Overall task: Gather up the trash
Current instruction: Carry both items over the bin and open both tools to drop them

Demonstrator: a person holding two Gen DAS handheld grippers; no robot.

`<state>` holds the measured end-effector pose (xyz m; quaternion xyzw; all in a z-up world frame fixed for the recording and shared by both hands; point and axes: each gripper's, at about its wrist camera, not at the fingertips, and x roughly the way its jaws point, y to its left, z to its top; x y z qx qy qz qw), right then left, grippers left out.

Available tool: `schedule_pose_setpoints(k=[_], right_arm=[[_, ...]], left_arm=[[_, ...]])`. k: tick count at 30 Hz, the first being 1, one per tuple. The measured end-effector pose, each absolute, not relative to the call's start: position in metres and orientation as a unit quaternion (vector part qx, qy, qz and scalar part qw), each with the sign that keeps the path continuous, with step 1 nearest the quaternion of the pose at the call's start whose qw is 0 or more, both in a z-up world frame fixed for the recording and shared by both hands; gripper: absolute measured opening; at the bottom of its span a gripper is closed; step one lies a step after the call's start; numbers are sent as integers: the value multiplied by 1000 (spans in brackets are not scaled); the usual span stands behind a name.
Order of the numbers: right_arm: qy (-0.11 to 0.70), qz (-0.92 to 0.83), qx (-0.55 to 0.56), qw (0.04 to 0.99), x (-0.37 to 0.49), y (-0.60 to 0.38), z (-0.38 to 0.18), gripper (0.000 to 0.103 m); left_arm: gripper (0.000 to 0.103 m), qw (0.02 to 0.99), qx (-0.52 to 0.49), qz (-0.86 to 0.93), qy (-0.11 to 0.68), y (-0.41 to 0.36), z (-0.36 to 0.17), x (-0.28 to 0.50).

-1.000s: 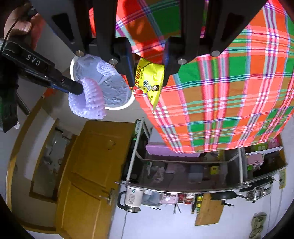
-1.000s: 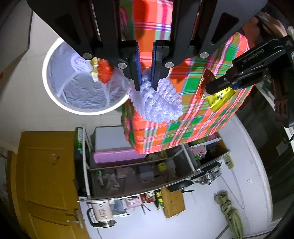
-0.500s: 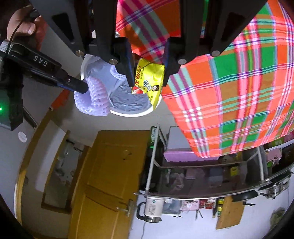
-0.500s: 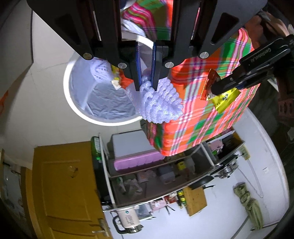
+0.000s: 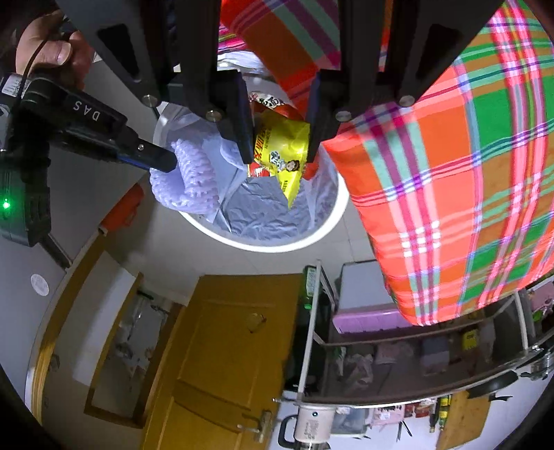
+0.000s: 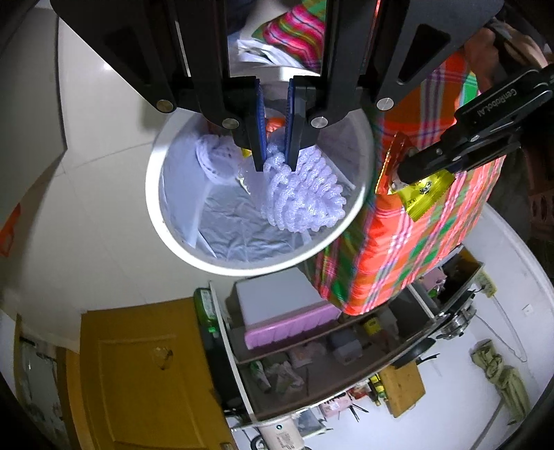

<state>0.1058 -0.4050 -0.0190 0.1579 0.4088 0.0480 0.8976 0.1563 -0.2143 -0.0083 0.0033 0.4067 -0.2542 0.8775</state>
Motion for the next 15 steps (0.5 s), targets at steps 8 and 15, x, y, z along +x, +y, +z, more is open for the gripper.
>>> schedule_pose_setpoints(k=[8, 15], right_arm=[[433, 46, 161, 886, 113, -409, -38, 14], [437, 38, 158, 885, 114, -411, -43, 25]], left_arm=[[36, 866, -1, -258, 429, -226, -23, 168], [47, 863, -12, -258, 434, -223, -24, 170]])
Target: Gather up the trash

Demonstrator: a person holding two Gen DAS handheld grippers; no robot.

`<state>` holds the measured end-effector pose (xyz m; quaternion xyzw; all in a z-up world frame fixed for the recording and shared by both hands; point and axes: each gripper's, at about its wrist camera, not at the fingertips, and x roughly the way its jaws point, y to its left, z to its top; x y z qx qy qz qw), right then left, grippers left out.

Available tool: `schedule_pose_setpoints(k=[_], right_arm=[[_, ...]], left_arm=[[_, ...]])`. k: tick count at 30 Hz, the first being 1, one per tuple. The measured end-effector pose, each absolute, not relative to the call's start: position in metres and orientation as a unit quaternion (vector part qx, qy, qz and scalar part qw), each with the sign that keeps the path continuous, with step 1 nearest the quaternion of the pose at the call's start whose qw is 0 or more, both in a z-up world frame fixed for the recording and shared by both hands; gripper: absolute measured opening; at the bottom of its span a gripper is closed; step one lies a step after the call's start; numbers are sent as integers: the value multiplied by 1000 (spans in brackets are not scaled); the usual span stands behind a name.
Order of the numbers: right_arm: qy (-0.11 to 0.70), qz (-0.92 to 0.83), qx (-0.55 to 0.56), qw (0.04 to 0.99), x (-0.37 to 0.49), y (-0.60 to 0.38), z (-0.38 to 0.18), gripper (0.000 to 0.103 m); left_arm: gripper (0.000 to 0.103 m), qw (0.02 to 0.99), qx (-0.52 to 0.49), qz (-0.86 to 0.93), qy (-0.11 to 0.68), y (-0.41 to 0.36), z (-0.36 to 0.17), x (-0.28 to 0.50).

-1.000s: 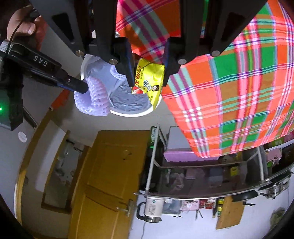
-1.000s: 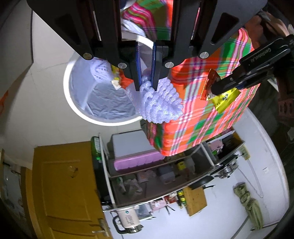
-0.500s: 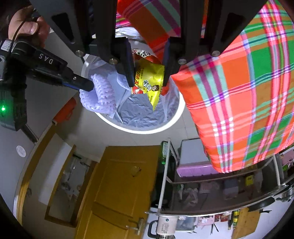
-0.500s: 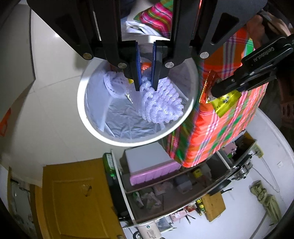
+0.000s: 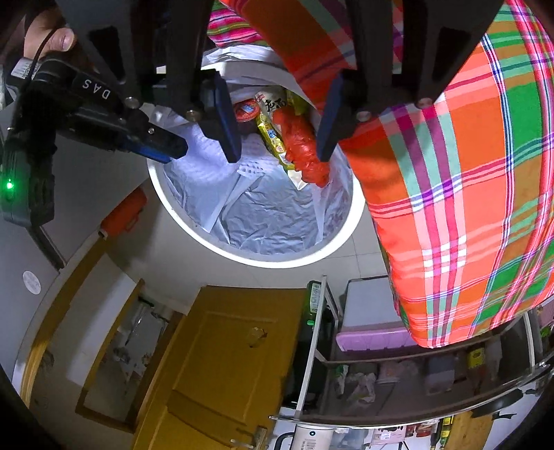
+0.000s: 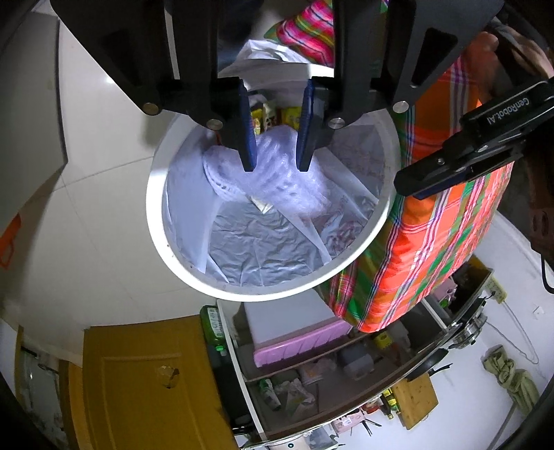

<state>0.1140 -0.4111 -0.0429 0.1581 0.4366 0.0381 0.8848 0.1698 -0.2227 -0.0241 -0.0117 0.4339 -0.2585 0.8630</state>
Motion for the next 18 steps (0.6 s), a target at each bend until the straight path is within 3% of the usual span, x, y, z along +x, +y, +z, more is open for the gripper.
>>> schedule_pose_setpoints(k=[18], right_arm=[[392, 41, 136, 909, 74, -385, 2, 25]], left_arm=[[47, 894, -21, -244, 375, -188, 14, 124]])
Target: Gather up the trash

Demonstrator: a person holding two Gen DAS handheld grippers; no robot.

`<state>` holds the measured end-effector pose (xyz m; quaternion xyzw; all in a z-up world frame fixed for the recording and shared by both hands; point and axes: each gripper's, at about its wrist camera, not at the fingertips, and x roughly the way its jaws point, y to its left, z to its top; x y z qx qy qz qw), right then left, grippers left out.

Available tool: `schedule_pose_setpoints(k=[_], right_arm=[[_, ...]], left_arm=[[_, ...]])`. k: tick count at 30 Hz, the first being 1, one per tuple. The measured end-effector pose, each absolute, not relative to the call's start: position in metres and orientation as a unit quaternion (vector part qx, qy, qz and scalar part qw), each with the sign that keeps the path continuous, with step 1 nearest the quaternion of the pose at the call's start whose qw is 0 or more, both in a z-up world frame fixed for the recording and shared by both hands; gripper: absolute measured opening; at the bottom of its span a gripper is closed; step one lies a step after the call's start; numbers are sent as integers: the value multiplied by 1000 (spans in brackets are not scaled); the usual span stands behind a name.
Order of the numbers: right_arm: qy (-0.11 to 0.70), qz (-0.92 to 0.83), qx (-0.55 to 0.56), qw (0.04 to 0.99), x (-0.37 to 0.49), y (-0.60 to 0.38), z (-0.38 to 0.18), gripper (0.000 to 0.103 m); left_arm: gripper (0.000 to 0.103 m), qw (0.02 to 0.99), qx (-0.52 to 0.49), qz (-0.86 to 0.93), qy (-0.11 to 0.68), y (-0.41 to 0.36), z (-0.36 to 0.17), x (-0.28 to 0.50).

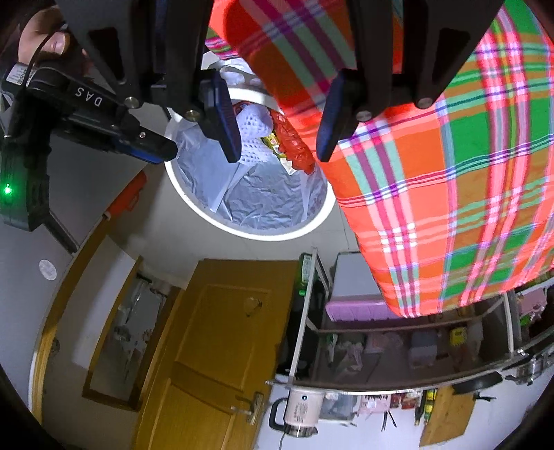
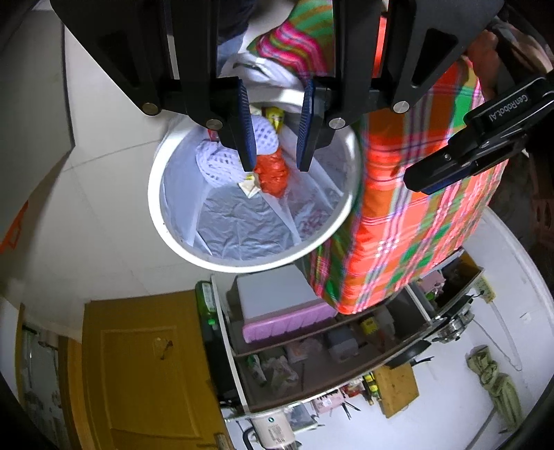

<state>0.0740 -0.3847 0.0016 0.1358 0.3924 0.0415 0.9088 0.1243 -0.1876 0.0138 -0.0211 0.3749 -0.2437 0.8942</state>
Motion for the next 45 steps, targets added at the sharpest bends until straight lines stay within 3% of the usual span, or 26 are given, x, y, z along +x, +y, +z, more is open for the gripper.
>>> schedule_pose_setpoints(k=[5, 10, 45], right_arm=[[374, 50, 117, 919, 55, -366, 18, 26], [354, 62, 101, 928, 36, -348, 32, 42], [301, 67, 39, 950, -40, -291, 50, 42]], left_arm=[[47, 902, -22, -239, 358, -175, 24, 104], [47, 910, -22, -231, 343, -163, 33, 86], [49, 940, -20, -164, 298, -105, 35, 11]])
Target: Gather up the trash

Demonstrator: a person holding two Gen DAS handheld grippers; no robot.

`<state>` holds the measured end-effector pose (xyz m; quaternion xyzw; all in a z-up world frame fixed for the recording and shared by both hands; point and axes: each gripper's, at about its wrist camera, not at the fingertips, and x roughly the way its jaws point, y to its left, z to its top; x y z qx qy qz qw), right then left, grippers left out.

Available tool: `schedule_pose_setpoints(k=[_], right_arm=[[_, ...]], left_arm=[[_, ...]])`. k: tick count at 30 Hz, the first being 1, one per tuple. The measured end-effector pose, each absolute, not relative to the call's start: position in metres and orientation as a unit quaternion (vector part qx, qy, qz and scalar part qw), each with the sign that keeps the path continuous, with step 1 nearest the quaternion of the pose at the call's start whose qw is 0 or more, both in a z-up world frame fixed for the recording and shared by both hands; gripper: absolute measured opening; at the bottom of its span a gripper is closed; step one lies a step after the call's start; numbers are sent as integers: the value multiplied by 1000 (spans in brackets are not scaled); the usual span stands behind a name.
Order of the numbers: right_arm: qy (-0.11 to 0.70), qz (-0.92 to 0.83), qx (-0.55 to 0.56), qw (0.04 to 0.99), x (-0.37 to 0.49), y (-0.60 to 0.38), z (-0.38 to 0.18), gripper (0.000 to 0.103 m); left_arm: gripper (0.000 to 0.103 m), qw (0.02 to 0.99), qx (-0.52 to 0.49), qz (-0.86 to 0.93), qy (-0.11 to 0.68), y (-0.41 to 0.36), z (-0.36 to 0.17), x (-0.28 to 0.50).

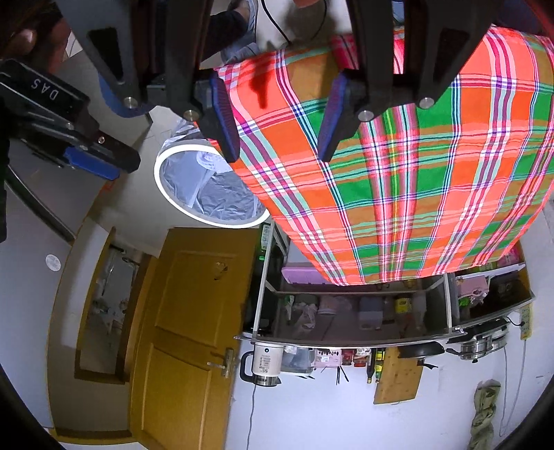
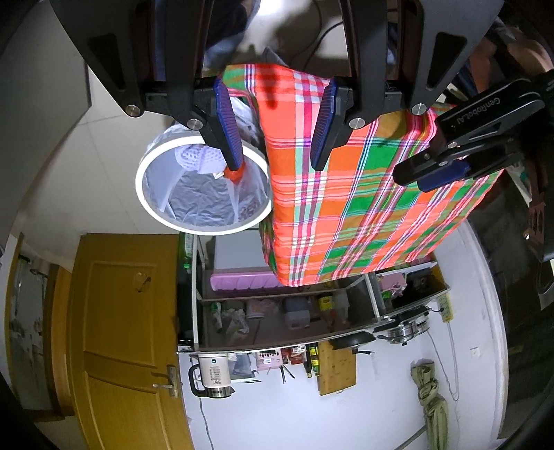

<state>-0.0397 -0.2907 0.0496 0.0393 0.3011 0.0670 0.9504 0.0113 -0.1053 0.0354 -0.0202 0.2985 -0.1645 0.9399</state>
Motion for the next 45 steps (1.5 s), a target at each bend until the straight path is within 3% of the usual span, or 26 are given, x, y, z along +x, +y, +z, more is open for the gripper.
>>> schedule_pose_setpoints(k=[45], right_arm=[[310, 69, 39, 947, -38, -290, 44, 42]], left_arm=[[49, 939, -16, -158, 306, -110, 34, 12]])
